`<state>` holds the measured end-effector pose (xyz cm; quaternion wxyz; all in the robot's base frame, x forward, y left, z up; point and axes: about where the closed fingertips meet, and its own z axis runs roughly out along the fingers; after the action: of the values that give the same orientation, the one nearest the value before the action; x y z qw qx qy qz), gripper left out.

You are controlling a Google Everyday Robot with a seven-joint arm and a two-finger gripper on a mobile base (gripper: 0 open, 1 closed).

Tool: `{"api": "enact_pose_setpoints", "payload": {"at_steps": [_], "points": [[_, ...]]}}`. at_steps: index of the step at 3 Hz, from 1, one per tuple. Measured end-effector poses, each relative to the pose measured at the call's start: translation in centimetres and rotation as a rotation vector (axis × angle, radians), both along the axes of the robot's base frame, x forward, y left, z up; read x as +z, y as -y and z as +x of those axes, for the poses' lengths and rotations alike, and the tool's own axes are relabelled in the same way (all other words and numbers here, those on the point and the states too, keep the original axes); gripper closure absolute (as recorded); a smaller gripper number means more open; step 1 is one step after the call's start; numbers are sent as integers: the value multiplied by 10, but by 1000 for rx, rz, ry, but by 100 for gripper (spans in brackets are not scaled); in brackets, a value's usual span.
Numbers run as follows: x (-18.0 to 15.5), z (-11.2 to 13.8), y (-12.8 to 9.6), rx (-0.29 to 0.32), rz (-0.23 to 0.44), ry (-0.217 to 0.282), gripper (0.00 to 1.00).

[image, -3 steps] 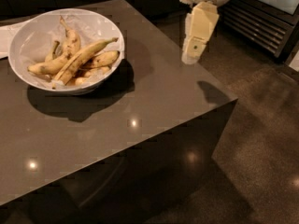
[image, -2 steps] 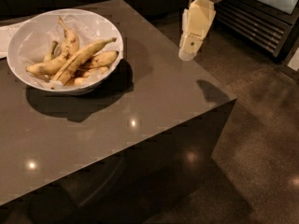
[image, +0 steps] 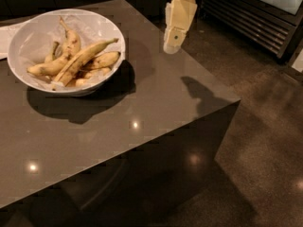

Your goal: Pick banana from white bowl

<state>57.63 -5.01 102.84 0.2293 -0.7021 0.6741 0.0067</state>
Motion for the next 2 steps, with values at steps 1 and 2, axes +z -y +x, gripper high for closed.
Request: {"api": "enact_pose_setpoints", "payload": {"at_steps": [1, 2], "points": [[6, 17, -37, 94, -22, 17, 0], [11, 21, -47, 103, -6, 39, 0]]}}
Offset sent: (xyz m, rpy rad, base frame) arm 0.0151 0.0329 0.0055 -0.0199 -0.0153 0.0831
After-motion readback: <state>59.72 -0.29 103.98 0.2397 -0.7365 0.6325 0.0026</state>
